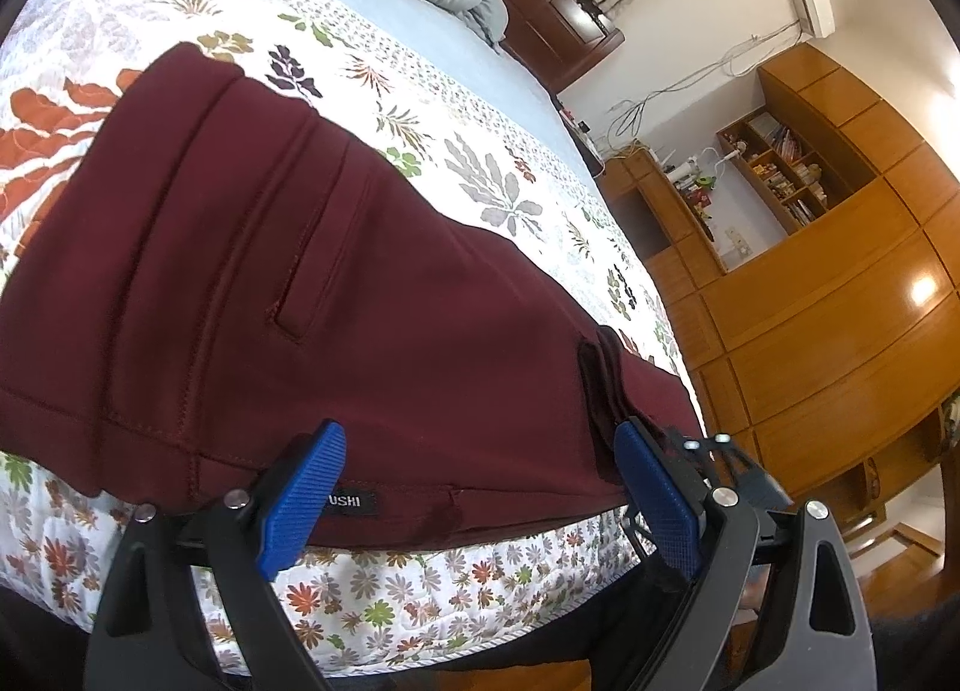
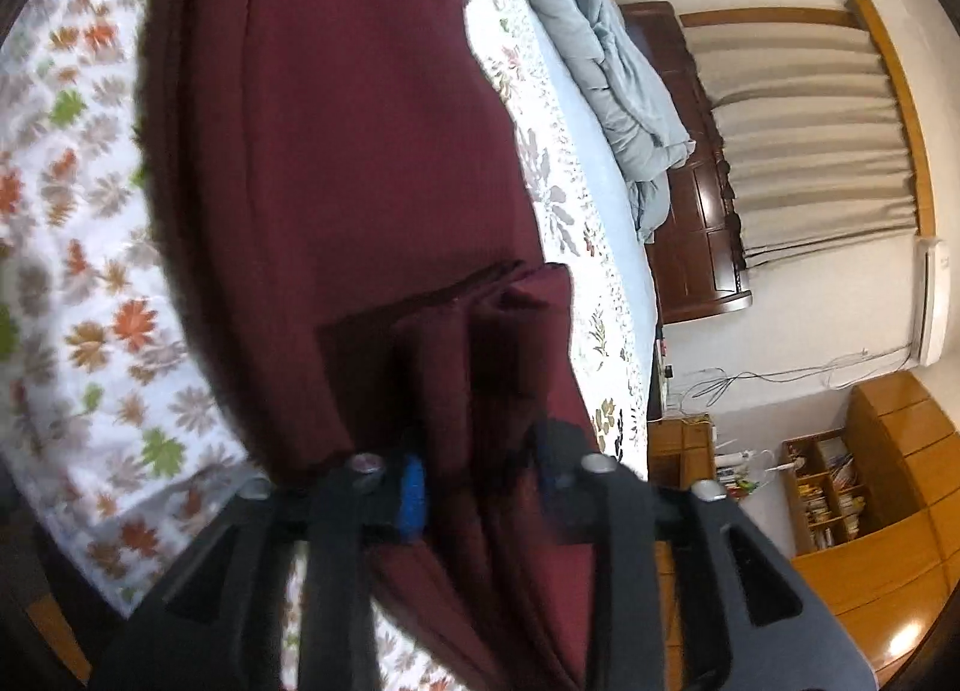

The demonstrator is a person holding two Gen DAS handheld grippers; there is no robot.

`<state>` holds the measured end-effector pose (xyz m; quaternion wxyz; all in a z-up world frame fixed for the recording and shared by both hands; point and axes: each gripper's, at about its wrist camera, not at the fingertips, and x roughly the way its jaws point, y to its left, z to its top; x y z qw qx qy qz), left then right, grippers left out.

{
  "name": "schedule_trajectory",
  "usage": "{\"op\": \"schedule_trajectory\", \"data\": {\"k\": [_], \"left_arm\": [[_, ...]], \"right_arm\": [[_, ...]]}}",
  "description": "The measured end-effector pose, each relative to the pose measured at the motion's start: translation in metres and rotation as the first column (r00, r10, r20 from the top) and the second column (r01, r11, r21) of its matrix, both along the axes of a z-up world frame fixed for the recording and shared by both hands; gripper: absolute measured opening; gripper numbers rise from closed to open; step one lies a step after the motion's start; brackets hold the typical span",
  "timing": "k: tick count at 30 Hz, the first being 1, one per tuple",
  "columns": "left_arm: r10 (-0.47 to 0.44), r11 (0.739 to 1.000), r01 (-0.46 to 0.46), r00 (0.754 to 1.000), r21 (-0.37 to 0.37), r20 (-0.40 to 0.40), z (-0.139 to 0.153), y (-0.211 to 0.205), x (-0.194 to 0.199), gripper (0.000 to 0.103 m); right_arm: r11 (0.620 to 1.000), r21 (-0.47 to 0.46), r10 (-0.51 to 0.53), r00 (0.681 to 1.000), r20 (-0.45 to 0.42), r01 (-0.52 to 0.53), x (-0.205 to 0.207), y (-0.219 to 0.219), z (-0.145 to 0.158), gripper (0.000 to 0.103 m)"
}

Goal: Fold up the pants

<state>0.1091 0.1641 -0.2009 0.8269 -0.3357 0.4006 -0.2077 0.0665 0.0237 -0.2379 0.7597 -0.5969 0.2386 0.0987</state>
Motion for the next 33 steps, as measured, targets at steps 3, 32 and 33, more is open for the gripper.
{"op": "schedule_trajectory", "data": {"k": [3, 32, 33], "left_arm": [[0.012, 1.000, -0.012, 1.000, 0.026, 0.028, 0.010, -0.004, -0.002, 0.091], [-0.411, 0.911, 0.412, 0.910, -0.013, 0.054, 0.001, -0.239, 0.028, 0.091], [-0.411, 0.911, 0.412, 0.910, -0.013, 0.055, 0.001, -0.238, 0.027, 0.091]], "right_arm": [[0.998, 0.066, -0.012, 1.000, -0.025, 0.013, -0.012, -0.007, 0.023, 0.050], [0.201, 0.592, -0.037, 0.610, -0.792, 0.781, 0.159, -0.271, 0.074, 0.024], [0.187, 0.566, -0.035, 0.582, -0.813, 0.803, 0.170, -0.274, 0.063, 0.020]]}}
